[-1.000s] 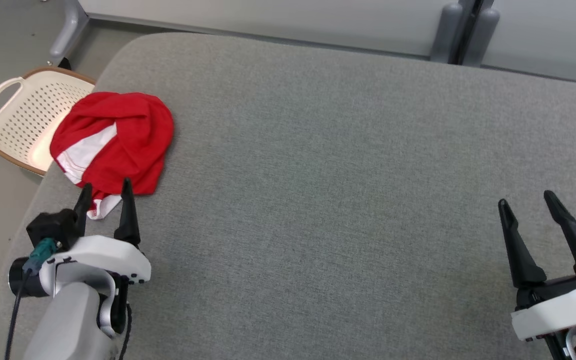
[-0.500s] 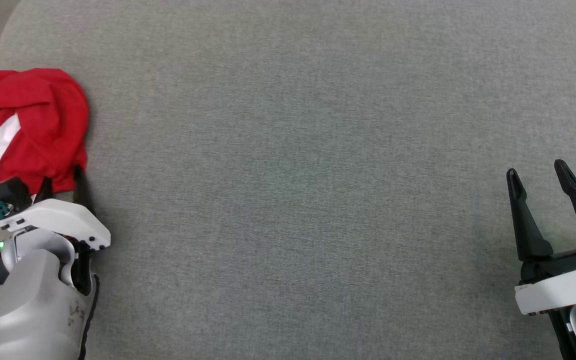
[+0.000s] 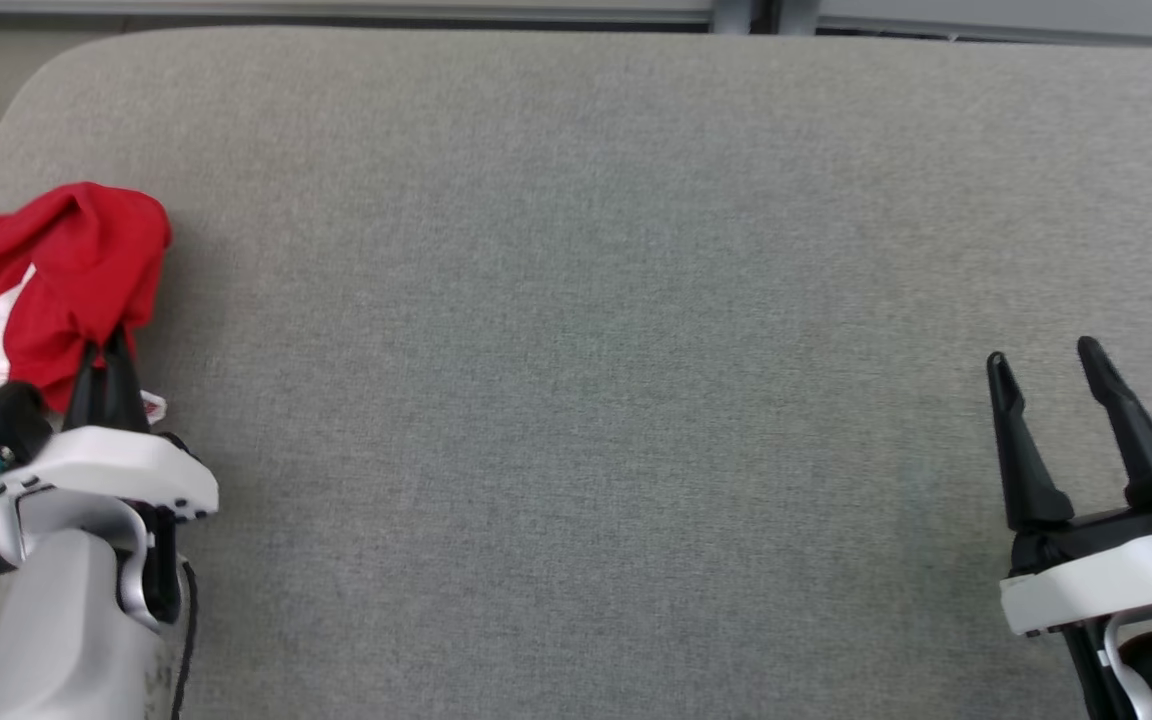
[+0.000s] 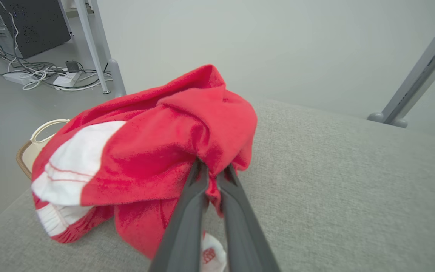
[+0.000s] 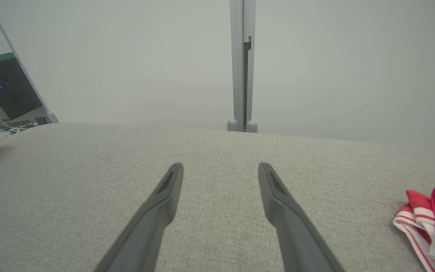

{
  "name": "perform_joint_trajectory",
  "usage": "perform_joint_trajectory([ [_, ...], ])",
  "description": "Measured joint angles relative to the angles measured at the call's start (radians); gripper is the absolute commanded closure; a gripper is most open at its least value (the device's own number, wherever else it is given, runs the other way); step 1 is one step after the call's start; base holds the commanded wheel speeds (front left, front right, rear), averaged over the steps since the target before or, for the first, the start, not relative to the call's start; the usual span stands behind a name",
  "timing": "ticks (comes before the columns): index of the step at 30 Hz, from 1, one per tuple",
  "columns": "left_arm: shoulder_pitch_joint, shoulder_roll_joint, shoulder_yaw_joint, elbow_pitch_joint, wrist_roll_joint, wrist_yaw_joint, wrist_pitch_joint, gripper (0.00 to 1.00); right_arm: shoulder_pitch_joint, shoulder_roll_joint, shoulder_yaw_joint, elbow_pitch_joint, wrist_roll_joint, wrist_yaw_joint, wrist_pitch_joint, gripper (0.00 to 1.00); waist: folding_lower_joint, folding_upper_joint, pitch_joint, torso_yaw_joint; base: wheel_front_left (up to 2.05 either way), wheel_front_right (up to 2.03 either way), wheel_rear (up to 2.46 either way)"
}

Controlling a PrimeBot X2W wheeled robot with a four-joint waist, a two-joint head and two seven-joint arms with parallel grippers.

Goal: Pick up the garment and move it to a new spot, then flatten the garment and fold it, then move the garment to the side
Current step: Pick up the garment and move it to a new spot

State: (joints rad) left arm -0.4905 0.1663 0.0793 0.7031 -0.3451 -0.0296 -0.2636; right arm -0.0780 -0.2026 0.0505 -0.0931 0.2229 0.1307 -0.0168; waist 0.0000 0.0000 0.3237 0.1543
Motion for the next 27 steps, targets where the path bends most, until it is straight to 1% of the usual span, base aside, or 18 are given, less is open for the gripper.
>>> perform_joint_trajectory([
  [3,0.085,-0.027,0.008,-0.119,0.045,0.000,0.000,1.00,-0.002,0.006,0.021,0.031,0.006,0.000,-0.016,0.00,0.0000,0.0000,-0.033,-0.020,0.00,0.00,0.00],
  [4,0.085,-0.027,0.008,-0.119,0.045,0.000,0.000,1.00,-0.002,0.006,0.021,0.031,0.006,0.000,-0.016,0.00,0.0000,0.0000,-0.033,-0.020,0.00,0.00,0.00],
  [8,0.197,-0.050,0.008,-0.278,0.083,0.000,0.000,1.00,-0.004,0.009,0.054,0.071,0.016,0.000,-0.038,0.00,0.0000,0.0000,-0.079,-0.054,0.00,0.00,0.00],
  [11,0.279,-0.076,-0.015,-0.392,0.100,0.012,0.000,1.00,-0.004,0.009,0.071,0.095,0.023,0.000,-0.055,0.00,0.0000,0.0000,-0.114,-0.082,0.00,0.00,0.00],
  [13,0.324,-0.080,-0.028,-0.449,0.100,0.013,0.001,1.00,-0.002,0.011,0.077,0.109,0.026,0.000,-0.060,0.00,0.0000,0.0000,-0.136,-0.100,0.00,0.00,0.00],
  [17,0.390,-0.091,-0.070,-0.568,0.108,0.019,0.039,1.00,0.013,0.013,0.087,0.119,0.029,0.000,-0.068,0.00,0.0000,0.0000,-0.177,-0.137,0.00,0.00,0.00],
  [23,0.452,-0.099,-0.148,-0.672,0.119,0.020,0.111,1.00,0.042,0.023,0.095,0.121,0.036,0.000,-0.072,0.00,0.0000,0.0000,-0.221,-0.200,0.00,0.00,0.00],
  [27,0.452,-0.100,-0.209,-0.688,0.125,-0.008,0.148,1.00,0.054,0.029,0.097,0.117,0.042,0.000,-0.072,0.00,0.0000,0.0000,-0.236,-0.246,0.00,0.00,0.00],
])
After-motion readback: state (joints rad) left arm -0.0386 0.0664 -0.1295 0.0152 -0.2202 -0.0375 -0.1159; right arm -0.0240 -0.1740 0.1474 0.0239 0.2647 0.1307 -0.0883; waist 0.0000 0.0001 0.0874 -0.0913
